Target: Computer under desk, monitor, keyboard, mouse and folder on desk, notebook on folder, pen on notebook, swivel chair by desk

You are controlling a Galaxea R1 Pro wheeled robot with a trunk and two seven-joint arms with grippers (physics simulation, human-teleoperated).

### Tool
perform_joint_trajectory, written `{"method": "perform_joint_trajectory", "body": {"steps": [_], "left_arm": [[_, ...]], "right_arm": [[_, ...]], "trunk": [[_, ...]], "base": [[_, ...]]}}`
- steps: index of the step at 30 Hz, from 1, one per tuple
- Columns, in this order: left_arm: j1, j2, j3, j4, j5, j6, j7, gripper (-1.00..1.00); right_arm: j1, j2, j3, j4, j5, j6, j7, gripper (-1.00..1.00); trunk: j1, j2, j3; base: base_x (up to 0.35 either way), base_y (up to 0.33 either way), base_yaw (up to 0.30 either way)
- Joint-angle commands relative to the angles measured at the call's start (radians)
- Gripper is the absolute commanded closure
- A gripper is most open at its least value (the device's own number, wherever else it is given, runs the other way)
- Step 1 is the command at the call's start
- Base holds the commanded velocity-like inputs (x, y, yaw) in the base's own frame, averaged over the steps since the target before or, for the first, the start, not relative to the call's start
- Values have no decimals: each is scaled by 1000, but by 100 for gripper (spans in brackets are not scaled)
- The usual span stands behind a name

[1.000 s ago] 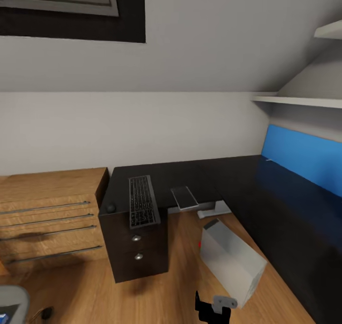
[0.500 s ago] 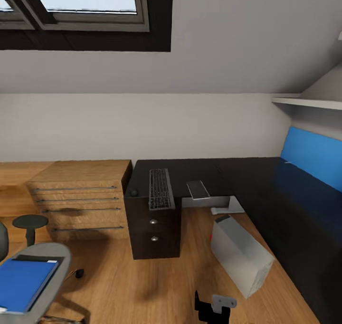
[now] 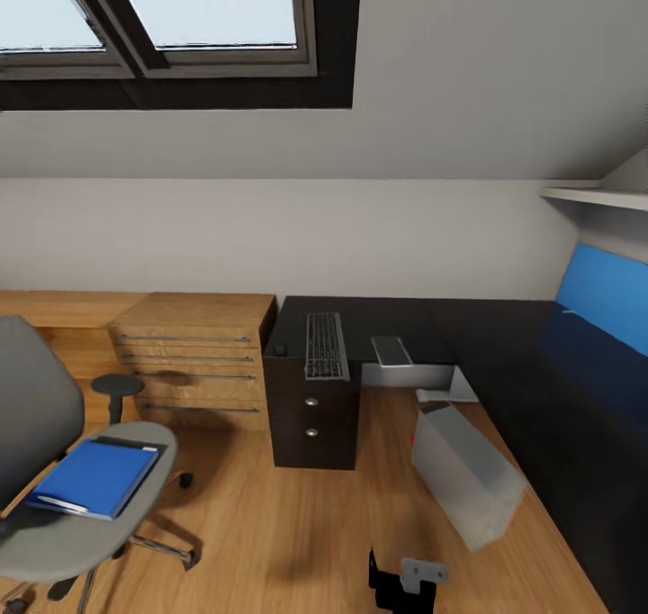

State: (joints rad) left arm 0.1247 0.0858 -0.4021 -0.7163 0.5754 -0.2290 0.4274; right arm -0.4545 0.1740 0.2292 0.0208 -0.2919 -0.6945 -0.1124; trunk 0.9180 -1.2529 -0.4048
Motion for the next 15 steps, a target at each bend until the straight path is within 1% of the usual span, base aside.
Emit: {"method": "perform_joint_trajectory", "body": {"steps": [1,15], "left_arm": [[0,2,-7,-2,11,-6,7,-100],[0,2,-7,0,11,-5,5,-100]], "right_arm": [[-1,1,9,2,-4,-3,-5,-100],[-1,1,9,2,-5,-2,-5,-100]], "trunk": [[-4,7,2],[-58,105,46]], "base": [[-322,-2,16],[-335,0,3]]}}
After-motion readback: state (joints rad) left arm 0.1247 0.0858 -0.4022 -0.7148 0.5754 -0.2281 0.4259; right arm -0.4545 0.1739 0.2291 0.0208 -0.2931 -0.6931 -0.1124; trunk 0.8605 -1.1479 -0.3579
